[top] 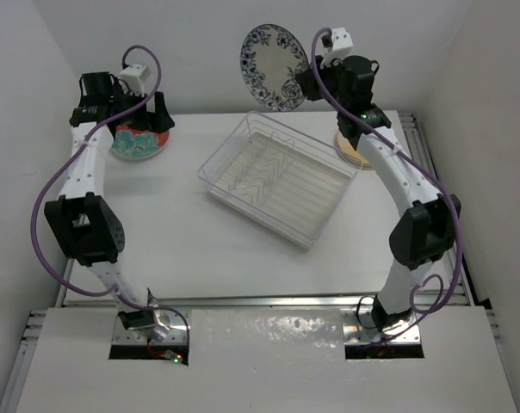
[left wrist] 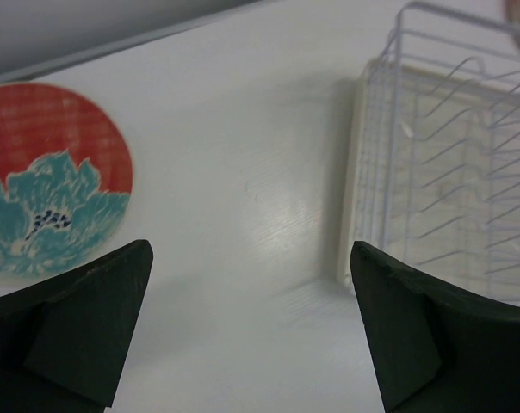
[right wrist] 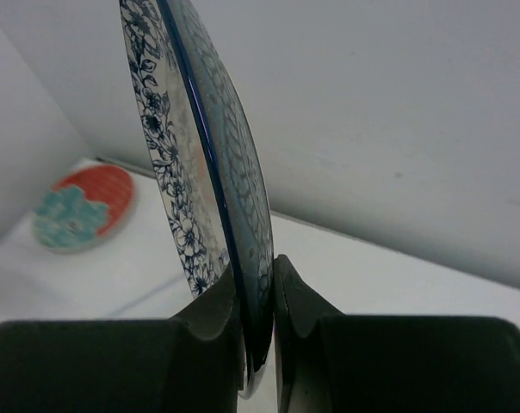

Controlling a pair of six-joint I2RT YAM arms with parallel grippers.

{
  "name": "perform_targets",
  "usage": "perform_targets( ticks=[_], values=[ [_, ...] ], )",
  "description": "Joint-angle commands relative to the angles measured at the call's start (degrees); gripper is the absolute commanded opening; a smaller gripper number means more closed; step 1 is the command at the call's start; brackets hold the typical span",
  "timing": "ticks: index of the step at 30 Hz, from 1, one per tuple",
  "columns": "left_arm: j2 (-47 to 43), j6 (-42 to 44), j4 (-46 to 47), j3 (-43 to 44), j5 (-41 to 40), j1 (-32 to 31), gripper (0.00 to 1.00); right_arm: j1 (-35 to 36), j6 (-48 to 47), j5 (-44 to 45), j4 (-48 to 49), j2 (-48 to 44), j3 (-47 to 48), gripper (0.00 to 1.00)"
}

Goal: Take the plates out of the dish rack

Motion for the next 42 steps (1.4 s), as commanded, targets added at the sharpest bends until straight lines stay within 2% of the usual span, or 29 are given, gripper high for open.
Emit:
perform_targets(
  ticks=[1, 6, 10, 13, 19, 23, 29, 31, 32, 35, 38, 40, 41, 42],
  values=[
    [-0.83, -7.32, 4.10, 2.53, 7.50, -1.08, 0.97, 3.81, 20.37, -0.05, 10.17, 3.29, 4.16, 0.00],
    [-0.30, -22.08, 11.31, -1.15, 11.38, -1.08, 0.96, 7.15, 36.88, -4.96, 12.10, 10.94, 9.26, 0.00],
    [0.23, -28.78, 15.54, -4.14, 11.21, -0.99, 0.91, 8.65, 47.45, -7.42, 18.59, 15.43, 11.45, 0.00],
    [-0.39, -29.85, 16.86, -6.78, 10.07, -1.08, 0.89, 10.31, 47.91, -8.05, 16.34, 18.07, 14.44, 0.00],
    [0.49, -29.59, 17.39, -8.72, 1.98, -1.08, 0.82, 11.11, 52.38, -8.75, 19.57, 18.07, 10.24, 0.00],
    [1.81, -33.36, 20.37, -9.33, 4.43, -1.17, 0.78, 11.20, 56.95, -10.24, 22.65, 18.42, 7.25, 0.00],
    [2.34, -38.46, 25.20, -10.12, 9.26, -2.31, 0.73, 11.81, 55.99, -10.07, 20.98, 19.04, 6.89, 0.00],
    [2.42, -42.32, 27.83, -10.91, 11.02, -2.40, 0.65, 11.81, 56.26, -10.42, 21.33, 19.56, 7.15, 0.00],
    [2.42, -43.73, 28.72, -12.05, 12.86, -2.40, 0.57, 11.81, 56.78, -10.51, 21.51, 19.65, 7.07, 0.00],
    [2.25, -48.65, 31.71, -14.59, 15.68, -2.31, 0.46, 11.81, 56.79, -10.60, 21.60, 19.74, 6.80, 0.00],
    [2.07, -50.07, 33.91, -16.53, 17.26, -2.31, 0.39, 11.81, 58.18, -11.03, 22.30, 20.26, 6.89, 0.00],
    [2.16, -51.56, 35.49, -17.15, 18.06, -2.40, 0.27, 11.81, 59.24, -11.47, 23.00, 20.79, 7.15, 0.00],
    [1.99, -52.52, 35.76, -17.42, 18.67, -2.31, 0.13, 11.81, 59.51, -11.56, 23.00, 21.06, 7.33, 0.00],
    [1.90, -52.70, 36.11, -17.42, 18.85, -2.31, 0.07, 11.81, 59.60, -11.65, 22.83, 21.15, 7.42, 0.00]
  ],
)
